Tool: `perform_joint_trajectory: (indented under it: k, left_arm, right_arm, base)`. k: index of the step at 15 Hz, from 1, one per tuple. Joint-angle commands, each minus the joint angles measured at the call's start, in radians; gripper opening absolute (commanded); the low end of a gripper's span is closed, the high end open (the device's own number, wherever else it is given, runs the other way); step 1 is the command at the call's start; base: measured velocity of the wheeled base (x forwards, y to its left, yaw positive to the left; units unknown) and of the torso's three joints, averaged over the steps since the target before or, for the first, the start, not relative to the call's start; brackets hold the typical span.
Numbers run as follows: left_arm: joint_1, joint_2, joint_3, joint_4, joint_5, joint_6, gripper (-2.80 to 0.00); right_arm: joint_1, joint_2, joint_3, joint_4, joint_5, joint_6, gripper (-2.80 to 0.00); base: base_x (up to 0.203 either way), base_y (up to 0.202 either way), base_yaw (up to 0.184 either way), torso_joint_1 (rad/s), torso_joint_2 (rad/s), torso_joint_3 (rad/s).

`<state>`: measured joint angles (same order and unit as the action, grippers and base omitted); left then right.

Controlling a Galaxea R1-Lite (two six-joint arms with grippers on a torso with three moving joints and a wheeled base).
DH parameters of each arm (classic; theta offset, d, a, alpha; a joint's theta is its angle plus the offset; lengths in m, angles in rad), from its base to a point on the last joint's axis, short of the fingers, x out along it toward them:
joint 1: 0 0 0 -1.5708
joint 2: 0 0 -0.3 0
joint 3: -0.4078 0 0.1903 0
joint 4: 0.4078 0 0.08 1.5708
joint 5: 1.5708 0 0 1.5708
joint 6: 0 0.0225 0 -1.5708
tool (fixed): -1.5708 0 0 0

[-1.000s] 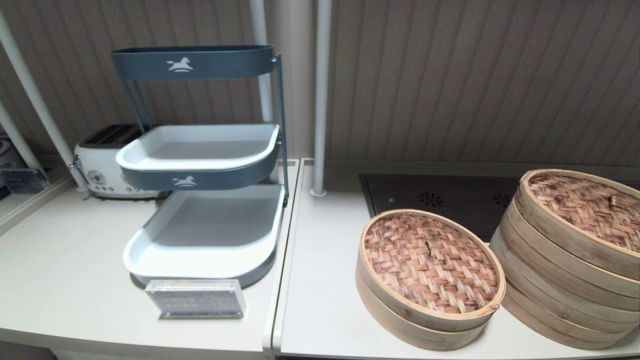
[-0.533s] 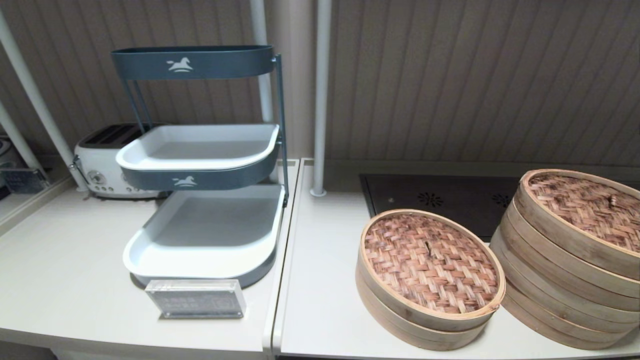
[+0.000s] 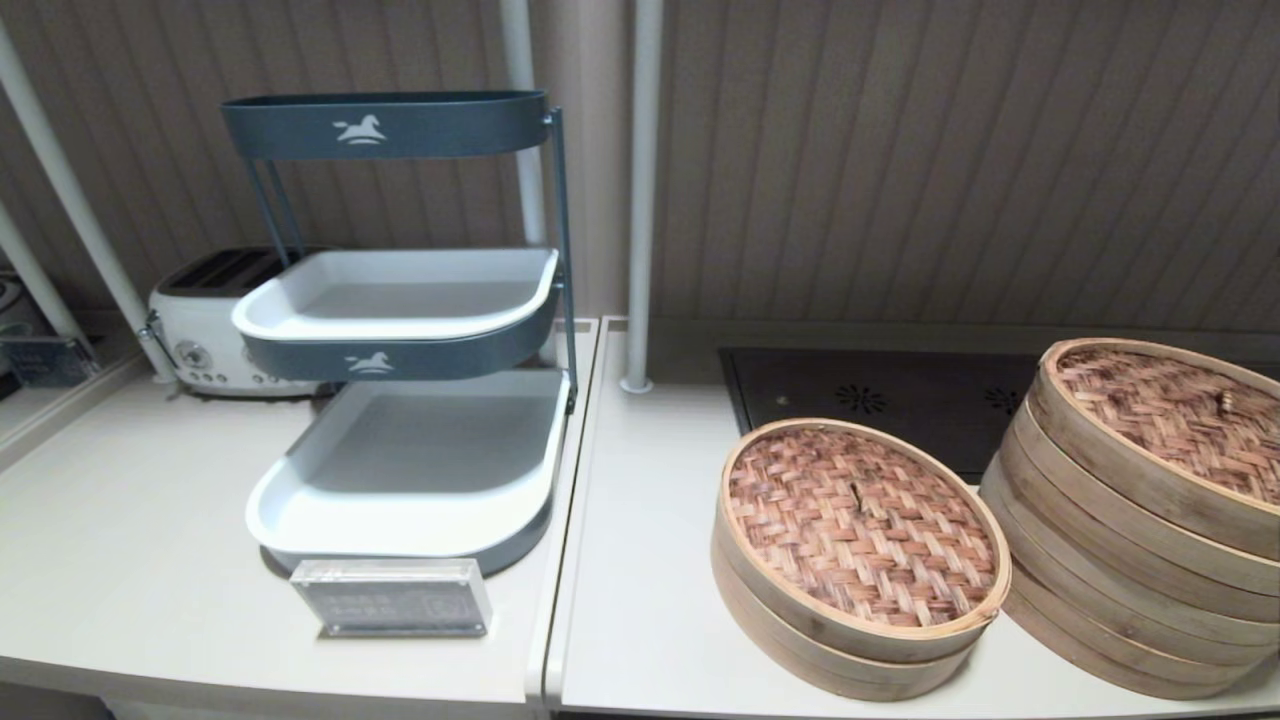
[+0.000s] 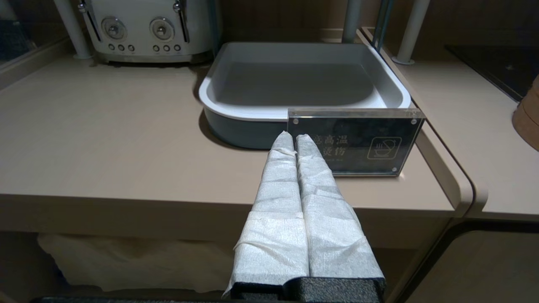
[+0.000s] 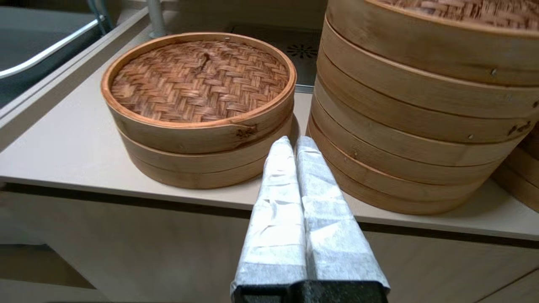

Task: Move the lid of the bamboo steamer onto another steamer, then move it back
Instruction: Pick up the steamer

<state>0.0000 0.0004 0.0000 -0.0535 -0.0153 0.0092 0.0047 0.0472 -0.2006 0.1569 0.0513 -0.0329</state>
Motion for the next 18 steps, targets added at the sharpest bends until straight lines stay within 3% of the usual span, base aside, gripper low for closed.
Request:
perform_joint_trajectory:
  k: [1,5,9,18]
  left_arm:
    - [0.0,0.0,0.028,0.0,0.0,0.0,-2.8]
    - [0.0,0.0,0.028,-0.002,0.0,0.0,-2.8]
    - [0.0,0.0,0.028,-0.002,0.0,0.0,-2.8]
    - [0.0,0.0,0.028,0.0,0.0,0.0,-2.8]
  right_arm:
    - [0.0,0.111,-0.109,0.035,0.014,0.002,-2.8]
    - [0.006,0.411,-0.339,0.059,0.028,0.019,-2.8]
    - [0.009,0.819,-0.631,0.093,0.031,0.089,-2.8]
    - [0.093,1.435,-1.09,0.357,0.038,0.198,-2.8]
  base:
    - [0.0,0.0,0.0,0.0,0.0,0.0]
    - [0.0,0.0,0.0,0.0,0.0,0.0]
    - [0.0,0.0,0.0,0.0,0.0,0.0]
    - [0.0,0.0,0.0,0.0,0.0,0.0]
